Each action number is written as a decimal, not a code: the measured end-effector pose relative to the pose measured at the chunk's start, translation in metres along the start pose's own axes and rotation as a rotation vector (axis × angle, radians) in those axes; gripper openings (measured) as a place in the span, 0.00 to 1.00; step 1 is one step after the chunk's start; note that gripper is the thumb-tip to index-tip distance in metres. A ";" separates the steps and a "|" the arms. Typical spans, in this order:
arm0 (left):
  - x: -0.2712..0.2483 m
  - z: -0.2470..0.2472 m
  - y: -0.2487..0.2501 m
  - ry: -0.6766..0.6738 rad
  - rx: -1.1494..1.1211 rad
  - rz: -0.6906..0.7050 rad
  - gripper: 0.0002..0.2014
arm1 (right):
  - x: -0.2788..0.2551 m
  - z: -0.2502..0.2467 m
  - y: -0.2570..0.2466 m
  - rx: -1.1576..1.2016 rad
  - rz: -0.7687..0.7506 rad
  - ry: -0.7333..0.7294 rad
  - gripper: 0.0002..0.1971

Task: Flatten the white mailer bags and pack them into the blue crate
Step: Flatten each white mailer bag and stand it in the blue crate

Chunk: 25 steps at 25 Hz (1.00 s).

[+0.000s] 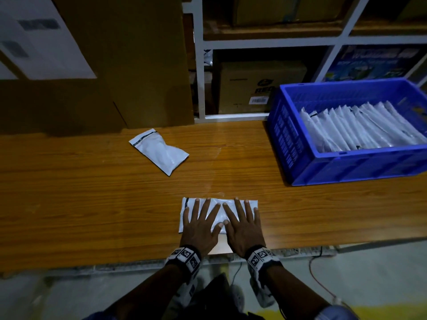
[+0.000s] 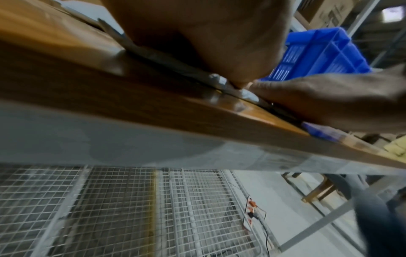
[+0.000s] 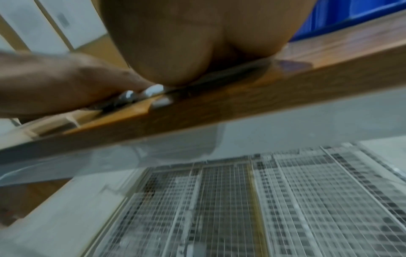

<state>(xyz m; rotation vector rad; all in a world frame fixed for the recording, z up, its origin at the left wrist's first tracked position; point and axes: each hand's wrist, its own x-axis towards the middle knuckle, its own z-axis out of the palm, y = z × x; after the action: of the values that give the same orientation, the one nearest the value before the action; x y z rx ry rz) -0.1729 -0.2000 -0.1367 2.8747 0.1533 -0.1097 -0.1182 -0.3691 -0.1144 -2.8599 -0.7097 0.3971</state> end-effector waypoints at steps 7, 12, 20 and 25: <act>0.002 -0.015 0.005 0.073 0.080 0.039 0.31 | 0.006 -0.003 0.004 0.018 -0.023 -0.047 0.28; -0.004 0.000 -0.003 0.068 0.049 0.025 0.29 | 0.005 -0.003 0.002 0.020 -0.023 -0.082 0.29; 0.000 0.001 -0.004 0.016 0.015 -0.016 0.29 | 0.000 -0.007 -0.002 0.016 -0.078 0.004 0.29; -0.002 -0.002 -0.004 0.027 0.033 0.016 0.30 | 0.000 0.003 -0.002 0.007 -0.028 -0.015 0.28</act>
<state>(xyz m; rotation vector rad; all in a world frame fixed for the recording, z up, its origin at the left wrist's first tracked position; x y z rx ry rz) -0.1754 -0.1962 -0.1359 2.9105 0.1352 -0.0709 -0.1197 -0.3665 -0.1167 -2.8401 -0.7486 0.4161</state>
